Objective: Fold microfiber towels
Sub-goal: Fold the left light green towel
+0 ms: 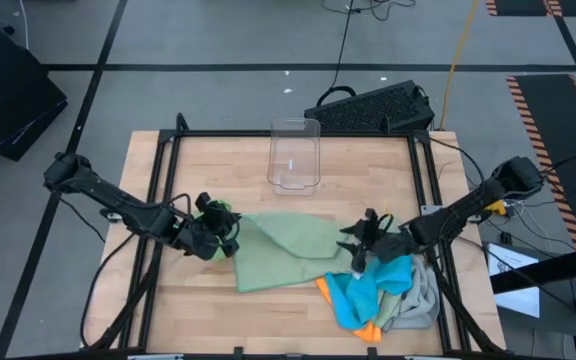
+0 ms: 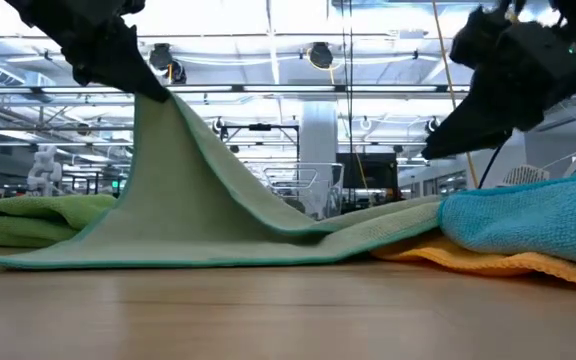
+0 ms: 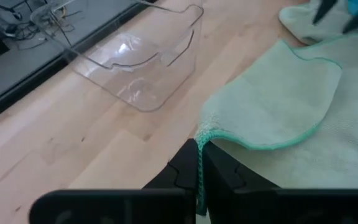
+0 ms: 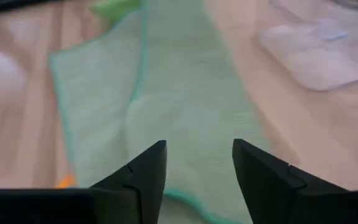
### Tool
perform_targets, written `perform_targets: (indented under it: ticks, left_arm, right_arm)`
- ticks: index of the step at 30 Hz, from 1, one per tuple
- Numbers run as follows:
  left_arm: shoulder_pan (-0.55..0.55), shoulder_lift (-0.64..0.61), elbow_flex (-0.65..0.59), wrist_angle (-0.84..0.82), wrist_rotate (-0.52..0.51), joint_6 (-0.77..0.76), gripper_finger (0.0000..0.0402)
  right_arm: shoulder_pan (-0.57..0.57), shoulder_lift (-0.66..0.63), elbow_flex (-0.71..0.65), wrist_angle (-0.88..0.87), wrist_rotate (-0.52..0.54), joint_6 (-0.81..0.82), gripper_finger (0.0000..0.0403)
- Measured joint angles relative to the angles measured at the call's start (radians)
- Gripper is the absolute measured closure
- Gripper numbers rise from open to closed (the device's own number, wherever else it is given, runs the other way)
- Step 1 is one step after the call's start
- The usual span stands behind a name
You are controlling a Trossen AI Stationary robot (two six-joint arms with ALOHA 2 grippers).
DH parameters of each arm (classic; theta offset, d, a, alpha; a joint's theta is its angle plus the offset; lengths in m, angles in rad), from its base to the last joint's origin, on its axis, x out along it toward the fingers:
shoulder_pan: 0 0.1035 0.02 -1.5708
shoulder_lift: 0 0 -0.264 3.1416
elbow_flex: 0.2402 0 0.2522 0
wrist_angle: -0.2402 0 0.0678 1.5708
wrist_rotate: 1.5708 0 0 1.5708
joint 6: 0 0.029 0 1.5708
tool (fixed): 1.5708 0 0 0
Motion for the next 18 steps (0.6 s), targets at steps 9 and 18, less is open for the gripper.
perform_targets:
  ticks: [9,18]
  left_arm:
    - [0.052,0.000,0.000,0.005,-0.001,0.065,0.0386]
    - [0.120,0.000,0.000,0.004,-0.001,0.098,0.0396]
  right_arm:
    - [0.021,0.131,0.090,-0.151,-0.109,-0.240,0.0251]
    - [-0.060,0.195,0.090,-0.137,-0.072,-0.564,0.0264]
